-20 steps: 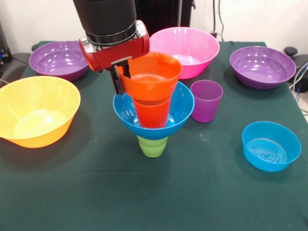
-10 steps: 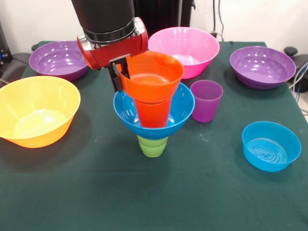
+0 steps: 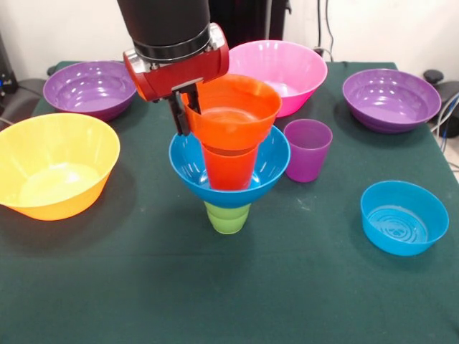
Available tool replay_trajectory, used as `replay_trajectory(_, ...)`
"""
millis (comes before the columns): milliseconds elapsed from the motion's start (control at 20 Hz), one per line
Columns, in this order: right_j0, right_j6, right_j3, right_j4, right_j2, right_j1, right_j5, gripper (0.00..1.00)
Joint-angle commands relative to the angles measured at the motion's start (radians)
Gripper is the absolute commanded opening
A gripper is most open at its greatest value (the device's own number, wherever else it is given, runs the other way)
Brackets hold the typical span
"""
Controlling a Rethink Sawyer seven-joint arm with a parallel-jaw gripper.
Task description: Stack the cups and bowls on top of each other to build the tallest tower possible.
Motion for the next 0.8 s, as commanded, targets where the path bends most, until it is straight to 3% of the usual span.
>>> replay_trajectory(50, 0.034, -0.016, 0.071, -0.020, -0.001, -0.039, 0.079, 0.00)
replay_trajectory(800, 0.034, -0.029, 0.053, -0.036, -0.002, -0.031, 0.069, 0.00)
